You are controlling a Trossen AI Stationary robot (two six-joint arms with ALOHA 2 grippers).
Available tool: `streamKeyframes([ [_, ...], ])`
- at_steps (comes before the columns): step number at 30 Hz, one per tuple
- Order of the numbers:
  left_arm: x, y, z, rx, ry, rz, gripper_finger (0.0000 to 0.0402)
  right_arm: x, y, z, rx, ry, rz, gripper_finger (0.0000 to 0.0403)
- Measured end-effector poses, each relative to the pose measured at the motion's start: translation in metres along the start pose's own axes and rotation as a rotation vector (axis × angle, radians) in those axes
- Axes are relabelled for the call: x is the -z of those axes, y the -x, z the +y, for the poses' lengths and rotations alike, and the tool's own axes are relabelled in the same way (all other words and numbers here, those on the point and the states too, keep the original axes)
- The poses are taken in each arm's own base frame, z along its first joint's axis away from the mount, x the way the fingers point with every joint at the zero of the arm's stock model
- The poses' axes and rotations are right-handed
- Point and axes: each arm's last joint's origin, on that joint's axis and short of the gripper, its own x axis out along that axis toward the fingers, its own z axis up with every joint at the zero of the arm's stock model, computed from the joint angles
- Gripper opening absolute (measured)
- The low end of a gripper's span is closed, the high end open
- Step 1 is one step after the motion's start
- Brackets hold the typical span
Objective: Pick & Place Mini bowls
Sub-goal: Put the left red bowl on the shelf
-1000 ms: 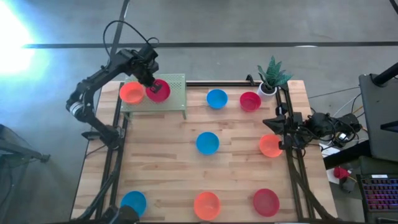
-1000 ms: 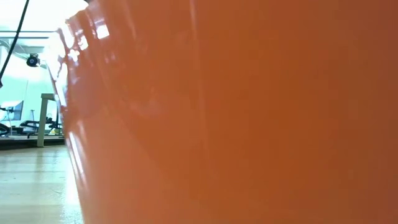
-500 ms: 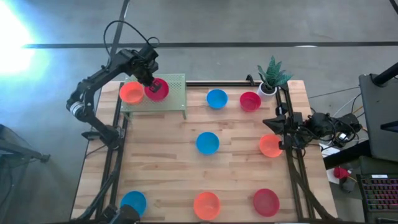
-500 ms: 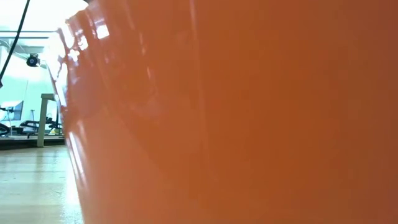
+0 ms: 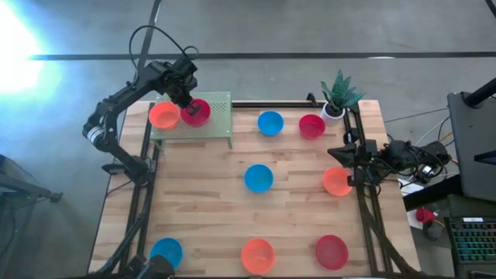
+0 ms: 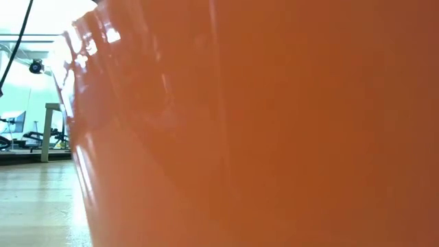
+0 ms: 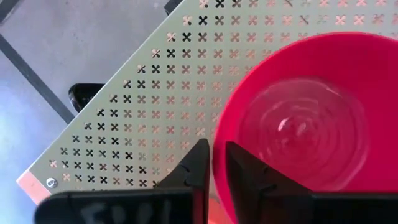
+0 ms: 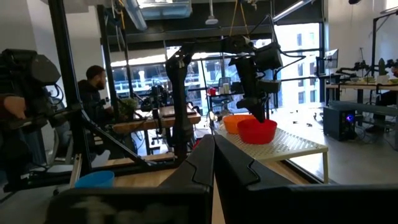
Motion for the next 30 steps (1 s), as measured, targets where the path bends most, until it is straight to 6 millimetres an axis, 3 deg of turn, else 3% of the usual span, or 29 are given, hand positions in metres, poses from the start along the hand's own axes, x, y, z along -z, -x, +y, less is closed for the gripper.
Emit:
streamKeyframes([
  [6, 0.000, 0.003, 0.000, -0.002, 0.000, -0.001, 0.0050, 0.000, 0.000, 0.000, 0.000, 0.000, 0.000, 0.0008],
  [13, 0.002, 0.030, 0.001, -0.001, -0.026, -0.044, 0.0051, 0.000, 0.000, 0.000, 0.000, 0.000, -0.001, 0.0008],
  [18, 0.010, 0.041, -0.010, 0.081, -0.098, -0.069, 0.0051, 0.000, 0.000, 0.000, 0.000, 0.000, -0.001, 0.0008],
  [24, 0.018, 0.028, -0.025, 0.127, -0.160, -0.006, 0.0051, 0.000, 0.000, 0.000, 0.000, 0.003, -0.001, 0.0008],
  [30, 0.025, 0.013, -0.027, 0.098, -0.166, 0.065, 0.0051, 0.000, 0.000, 0.000, 0.000, 0.003, -0.001, 0.0008],
])
